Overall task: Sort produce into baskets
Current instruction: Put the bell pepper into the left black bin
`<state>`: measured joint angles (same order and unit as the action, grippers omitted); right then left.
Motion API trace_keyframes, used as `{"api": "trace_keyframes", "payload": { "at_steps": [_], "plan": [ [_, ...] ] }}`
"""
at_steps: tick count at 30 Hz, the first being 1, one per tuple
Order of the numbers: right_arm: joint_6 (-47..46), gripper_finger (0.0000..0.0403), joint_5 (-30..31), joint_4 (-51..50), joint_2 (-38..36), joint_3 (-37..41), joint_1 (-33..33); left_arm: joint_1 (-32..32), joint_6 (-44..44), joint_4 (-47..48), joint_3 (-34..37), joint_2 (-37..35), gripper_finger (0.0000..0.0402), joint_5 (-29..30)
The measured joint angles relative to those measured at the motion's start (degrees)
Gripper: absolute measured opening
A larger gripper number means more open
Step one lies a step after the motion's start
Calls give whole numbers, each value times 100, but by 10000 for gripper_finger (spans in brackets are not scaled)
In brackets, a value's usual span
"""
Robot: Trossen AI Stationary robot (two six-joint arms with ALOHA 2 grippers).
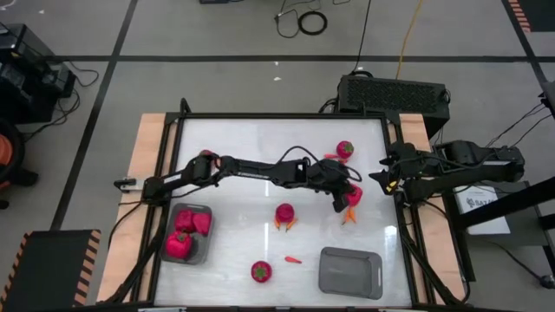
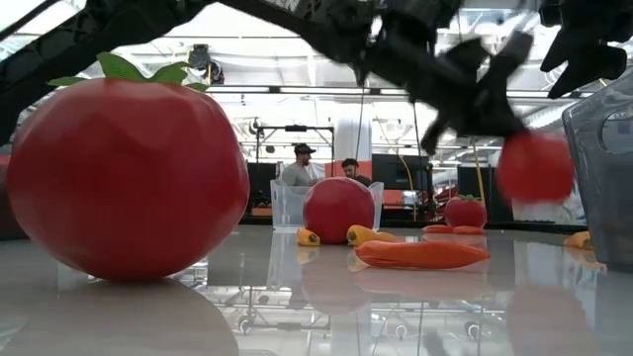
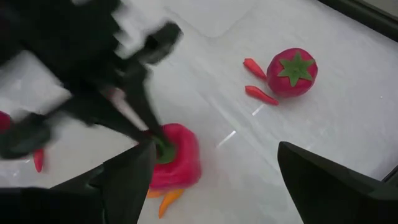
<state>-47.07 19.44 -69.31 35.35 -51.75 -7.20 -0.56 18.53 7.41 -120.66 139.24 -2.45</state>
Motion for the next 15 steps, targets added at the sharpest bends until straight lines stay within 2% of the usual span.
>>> {"api": "trace_keyframes", "payload": {
  "at_steps": [3, 9, 15],
  "plan": [
    [-7, 329, -2, -1, 0, 0, -2, 37, -180, 460, -29, -444, 20, -27],
    [-42, 329, -7, 1, 0, 0, -1, 388, -387, 2880, -24, -1664, 20, -43],
    [-184, 329, -7, 6, 1, 0, 0, 1268, 195, 5253, -30, -2756, 20, 854]
  ]
}}
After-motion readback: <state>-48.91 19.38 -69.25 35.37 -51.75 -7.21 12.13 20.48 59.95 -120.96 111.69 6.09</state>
